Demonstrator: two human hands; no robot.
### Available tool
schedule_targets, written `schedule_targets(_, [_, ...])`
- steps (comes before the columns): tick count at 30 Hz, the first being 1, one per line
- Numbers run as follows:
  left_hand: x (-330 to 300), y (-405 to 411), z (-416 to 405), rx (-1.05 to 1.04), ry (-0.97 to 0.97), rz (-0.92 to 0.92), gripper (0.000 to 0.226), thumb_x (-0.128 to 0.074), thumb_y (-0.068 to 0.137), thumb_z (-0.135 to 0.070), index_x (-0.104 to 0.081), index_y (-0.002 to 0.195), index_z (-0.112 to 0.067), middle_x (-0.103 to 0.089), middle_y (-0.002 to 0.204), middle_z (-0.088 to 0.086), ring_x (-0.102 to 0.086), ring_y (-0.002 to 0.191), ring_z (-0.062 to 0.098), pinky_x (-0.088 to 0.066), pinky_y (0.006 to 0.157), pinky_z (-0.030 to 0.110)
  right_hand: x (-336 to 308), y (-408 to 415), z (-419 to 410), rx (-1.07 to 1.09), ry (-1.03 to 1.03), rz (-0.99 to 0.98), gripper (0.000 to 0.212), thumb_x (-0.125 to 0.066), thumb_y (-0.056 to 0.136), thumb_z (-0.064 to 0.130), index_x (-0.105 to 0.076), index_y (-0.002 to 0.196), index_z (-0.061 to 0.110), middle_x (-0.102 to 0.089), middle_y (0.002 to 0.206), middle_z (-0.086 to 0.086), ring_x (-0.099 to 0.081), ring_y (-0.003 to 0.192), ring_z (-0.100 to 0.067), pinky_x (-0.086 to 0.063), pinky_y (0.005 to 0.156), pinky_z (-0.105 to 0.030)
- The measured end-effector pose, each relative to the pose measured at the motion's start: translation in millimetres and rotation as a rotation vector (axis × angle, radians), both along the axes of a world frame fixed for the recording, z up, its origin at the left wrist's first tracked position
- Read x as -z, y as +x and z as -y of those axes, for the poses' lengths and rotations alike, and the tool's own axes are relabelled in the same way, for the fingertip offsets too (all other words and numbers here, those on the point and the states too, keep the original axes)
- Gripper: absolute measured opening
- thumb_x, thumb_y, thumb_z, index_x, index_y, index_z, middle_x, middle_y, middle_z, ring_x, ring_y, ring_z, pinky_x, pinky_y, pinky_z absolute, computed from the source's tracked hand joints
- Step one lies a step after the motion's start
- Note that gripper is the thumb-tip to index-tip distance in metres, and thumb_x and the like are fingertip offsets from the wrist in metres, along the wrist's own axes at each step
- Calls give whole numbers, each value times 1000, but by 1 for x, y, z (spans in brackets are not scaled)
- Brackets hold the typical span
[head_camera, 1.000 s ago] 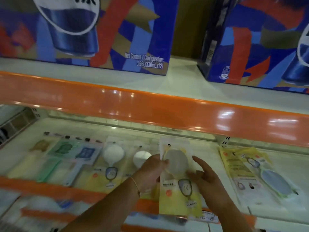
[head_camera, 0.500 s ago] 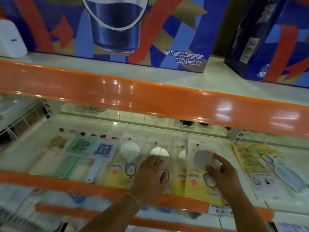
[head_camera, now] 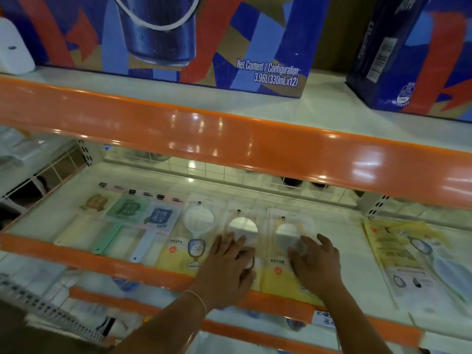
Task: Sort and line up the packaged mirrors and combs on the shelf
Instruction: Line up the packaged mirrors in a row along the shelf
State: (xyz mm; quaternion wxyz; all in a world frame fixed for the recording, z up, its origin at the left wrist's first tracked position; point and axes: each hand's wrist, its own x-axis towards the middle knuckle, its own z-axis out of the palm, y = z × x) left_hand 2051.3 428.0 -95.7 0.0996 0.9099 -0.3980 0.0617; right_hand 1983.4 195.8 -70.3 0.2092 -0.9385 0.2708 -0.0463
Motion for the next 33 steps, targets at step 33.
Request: schedule_targets(33, [-17,-11,22,-10,1,-27,77,-22,90,-73,-34,146,-22,-16,159,4,1,148,22,-5,119,47,11,-21,8,-78,352,343,43,-69,71,42,-67,112,31,-48,131,11,-38,125,-13,-36,96,-28])
